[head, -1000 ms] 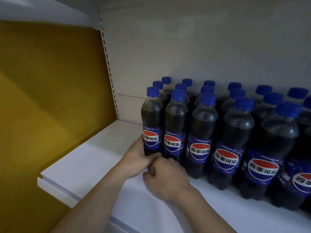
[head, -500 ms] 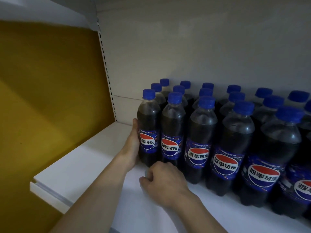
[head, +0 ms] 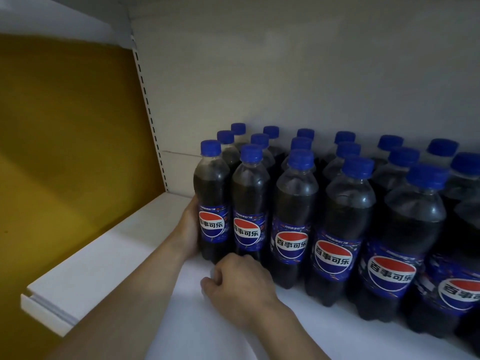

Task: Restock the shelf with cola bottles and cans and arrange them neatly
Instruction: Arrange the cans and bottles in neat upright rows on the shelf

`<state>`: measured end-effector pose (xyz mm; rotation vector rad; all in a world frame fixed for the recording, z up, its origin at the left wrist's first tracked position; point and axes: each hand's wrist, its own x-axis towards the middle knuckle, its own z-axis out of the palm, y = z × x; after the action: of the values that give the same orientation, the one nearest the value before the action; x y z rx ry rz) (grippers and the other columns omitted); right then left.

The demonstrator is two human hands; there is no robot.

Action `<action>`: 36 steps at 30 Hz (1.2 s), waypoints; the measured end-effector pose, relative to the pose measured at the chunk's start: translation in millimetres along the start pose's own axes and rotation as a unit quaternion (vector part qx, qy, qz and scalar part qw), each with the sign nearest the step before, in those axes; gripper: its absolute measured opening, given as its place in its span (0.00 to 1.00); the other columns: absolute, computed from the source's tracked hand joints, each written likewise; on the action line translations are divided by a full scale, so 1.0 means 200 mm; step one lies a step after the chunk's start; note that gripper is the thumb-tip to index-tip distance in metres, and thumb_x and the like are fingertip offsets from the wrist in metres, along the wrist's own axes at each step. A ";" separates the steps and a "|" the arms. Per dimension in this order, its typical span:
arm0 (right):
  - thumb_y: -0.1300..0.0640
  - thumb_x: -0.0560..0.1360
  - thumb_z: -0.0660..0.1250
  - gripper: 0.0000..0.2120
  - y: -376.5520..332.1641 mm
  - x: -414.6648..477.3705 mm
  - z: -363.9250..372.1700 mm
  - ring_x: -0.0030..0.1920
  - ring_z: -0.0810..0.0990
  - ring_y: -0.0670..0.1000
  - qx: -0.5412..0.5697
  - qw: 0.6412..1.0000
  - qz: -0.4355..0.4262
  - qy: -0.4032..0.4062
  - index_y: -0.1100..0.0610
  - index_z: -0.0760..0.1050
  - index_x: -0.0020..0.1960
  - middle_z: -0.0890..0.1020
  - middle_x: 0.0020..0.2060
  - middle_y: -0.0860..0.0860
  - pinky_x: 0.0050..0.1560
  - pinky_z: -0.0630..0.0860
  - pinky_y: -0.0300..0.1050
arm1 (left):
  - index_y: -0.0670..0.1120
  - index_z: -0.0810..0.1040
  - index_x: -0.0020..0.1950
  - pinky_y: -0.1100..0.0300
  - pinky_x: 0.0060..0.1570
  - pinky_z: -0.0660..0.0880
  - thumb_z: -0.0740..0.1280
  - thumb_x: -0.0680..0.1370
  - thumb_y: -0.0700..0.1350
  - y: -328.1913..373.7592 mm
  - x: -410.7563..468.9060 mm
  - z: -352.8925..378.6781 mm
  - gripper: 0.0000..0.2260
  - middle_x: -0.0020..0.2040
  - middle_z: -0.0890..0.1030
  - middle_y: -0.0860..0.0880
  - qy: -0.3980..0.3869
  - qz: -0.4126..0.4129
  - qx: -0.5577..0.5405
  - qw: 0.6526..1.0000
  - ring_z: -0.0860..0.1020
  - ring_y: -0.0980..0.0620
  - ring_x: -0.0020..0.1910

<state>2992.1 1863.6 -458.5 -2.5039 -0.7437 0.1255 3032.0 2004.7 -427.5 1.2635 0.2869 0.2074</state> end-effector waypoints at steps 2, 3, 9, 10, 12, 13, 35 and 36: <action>0.41 0.76 0.64 0.17 0.00 0.01 0.00 0.51 0.81 0.59 -0.002 1.000 -0.004 0.004 0.55 0.77 0.47 0.83 0.47 0.53 0.48 0.75 0.47 | 0.43 0.77 0.44 0.60 0.35 0.78 0.57 0.83 0.53 -0.01 0.01 0.03 0.18 0.32 0.84 0.48 0.006 0.010 0.023 1.000 0.82 0.54 0.30; 0.41 0.77 0.64 0.17 0.01 0.01 0.01 0.51 0.80 0.59 -0.005 1.000 -0.006 0.007 0.55 0.77 0.49 0.83 0.48 0.53 0.49 0.75 0.47 | 0.43 0.76 0.42 0.60 0.34 0.78 0.56 0.84 0.52 -0.02 0.01 0.03 0.18 0.29 0.83 0.49 0.011 0.006 0.024 1.000 0.81 0.55 0.27; 0.41 0.77 0.63 0.17 0.01 0.01 0.02 0.49 0.79 0.60 -0.010 1.000 -0.011 0.014 0.55 0.75 0.46 0.82 0.46 0.54 0.45 0.71 0.46 | 0.43 0.77 0.43 0.57 0.37 0.77 0.57 0.84 0.53 -0.03 0.04 0.03 0.18 0.32 0.84 0.47 0.026 -0.004 0.021 0.999 0.82 0.49 0.34; 0.41 0.77 0.63 0.17 0.01 0.01 0.02 0.47 0.78 0.60 -0.011 1.000 -0.013 0.014 0.55 0.74 0.45 0.82 0.46 0.54 0.44 0.70 0.46 | 0.43 0.78 0.43 0.58 0.36 0.78 0.57 0.83 0.54 -0.04 0.03 0.03 0.18 0.33 0.85 0.47 0.024 -0.002 0.012 1.000 0.82 0.50 0.34; 0.42 0.77 0.63 0.17 0.01 0.01 0.01 0.46 0.78 0.60 -0.011 1.000 -0.016 0.007 0.56 0.75 0.45 0.82 0.45 0.54 0.44 0.71 0.46 | 0.44 0.80 0.46 0.60 0.35 0.80 0.57 0.83 0.56 -0.04 0.03 0.03 0.20 0.37 0.86 0.47 0.016 0.009 -0.010 1.000 0.84 0.51 0.35; 0.42 0.76 0.64 0.17 0.01 0.01 0.01 0.47 0.79 0.60 -0.010 1.000 -0.018 0.001 0.56 0.76 0.45 0.83 0.45 0.54 0.45 0.73 0.47 | 0.45 0.82 0.48 0.58 0.37 0.81 0.56 0.83 0.58 -0.04 0.02 0.02 0.22 0.41 0.87 0.46 0.008 0.007 -0.031 0.999 0.85 0.50 0.38; 0.51 0.77 0.69 0.20 0.54 -0.69 -0.55 0.58 0.77 0.40 0.016 0.998 -0.056 0.032 0.49 0.73 0.68 0.78 0.60 0.42 0.59 0.74 0.35 | 0.53 0.84 0.51 0.50 0.47 0.80 0.68 0.77 0.47 -0.17 -0.72 0.34 0.07 0.44 0.84 0.47 -0.243 0.209 0.317 0.893 0.81 0.47 0.44; 0.51 0.77 0.69 0.18 0.54 -0.70 -0.55 0.58 0.77 0.40 0.020 0.997 -0.067 0.042 0.48 0.75 0.66 0.79 0.59 0.41 0.56 0.73 0.31 | 0.52 0.84 0.53 0.49 0.48 0.81 0.68 0.78 0.45 -0.18 -0.72 0.38 0.07 0.46 0.84 0.48 -0.269 0.205 0.331 0.881 0.82 0.48 0.45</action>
<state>2950.7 1662.0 -426.0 -2.3974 -0.8642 -0.0116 2919.7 1880.5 -427.2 1.9970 -0.4423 0.1092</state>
